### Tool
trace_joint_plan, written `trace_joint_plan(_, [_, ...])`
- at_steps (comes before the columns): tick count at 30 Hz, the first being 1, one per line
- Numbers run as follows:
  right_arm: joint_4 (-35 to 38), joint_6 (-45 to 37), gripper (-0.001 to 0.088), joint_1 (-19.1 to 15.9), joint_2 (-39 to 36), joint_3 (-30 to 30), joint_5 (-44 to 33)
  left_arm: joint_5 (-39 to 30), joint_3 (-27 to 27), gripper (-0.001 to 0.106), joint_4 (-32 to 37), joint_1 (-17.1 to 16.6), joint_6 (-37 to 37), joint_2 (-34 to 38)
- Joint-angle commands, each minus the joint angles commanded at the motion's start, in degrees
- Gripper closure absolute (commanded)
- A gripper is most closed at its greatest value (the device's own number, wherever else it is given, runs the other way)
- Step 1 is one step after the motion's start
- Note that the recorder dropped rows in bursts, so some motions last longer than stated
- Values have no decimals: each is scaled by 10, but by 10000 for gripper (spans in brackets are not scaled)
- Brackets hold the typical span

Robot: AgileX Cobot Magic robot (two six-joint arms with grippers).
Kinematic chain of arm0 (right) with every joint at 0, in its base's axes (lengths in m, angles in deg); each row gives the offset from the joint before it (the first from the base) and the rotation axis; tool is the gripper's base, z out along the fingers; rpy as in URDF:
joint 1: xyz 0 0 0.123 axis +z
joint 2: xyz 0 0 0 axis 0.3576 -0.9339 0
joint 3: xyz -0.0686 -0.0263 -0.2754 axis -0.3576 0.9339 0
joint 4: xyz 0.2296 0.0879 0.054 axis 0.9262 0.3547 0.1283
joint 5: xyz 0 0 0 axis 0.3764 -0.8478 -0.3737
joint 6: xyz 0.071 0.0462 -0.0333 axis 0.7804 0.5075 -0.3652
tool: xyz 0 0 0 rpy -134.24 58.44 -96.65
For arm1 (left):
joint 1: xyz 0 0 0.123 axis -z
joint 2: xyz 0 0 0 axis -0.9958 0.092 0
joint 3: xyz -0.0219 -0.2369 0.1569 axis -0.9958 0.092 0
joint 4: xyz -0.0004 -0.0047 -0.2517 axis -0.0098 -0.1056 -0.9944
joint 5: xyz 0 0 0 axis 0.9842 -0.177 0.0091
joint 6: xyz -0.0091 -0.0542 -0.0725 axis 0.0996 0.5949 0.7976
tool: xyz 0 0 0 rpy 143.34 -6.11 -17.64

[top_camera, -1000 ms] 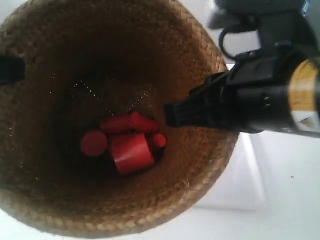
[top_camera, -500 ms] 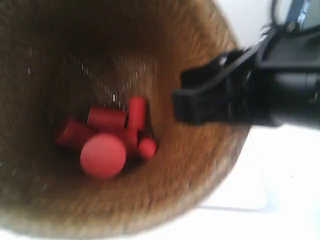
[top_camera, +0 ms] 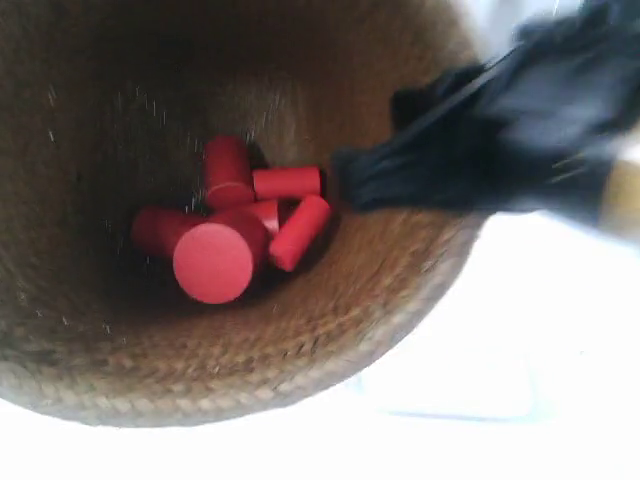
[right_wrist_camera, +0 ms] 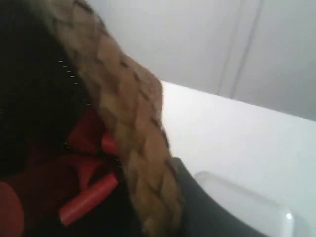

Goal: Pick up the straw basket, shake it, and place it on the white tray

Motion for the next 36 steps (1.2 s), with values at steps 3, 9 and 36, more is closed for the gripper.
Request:
trace_joint_plan(3, [147,-83,868,39,56,-39,31,-73,-65,1053,1,0,-9,-31])
trace_joint_plan(9, [-75,55,868,-1,-11,36,-19,84,-7,1053,5,0,-48,19])
trace_joint_plan(36, [-119,96,868,64,-7,23,-23,-4,-22,1053,-160,1,-183,37])
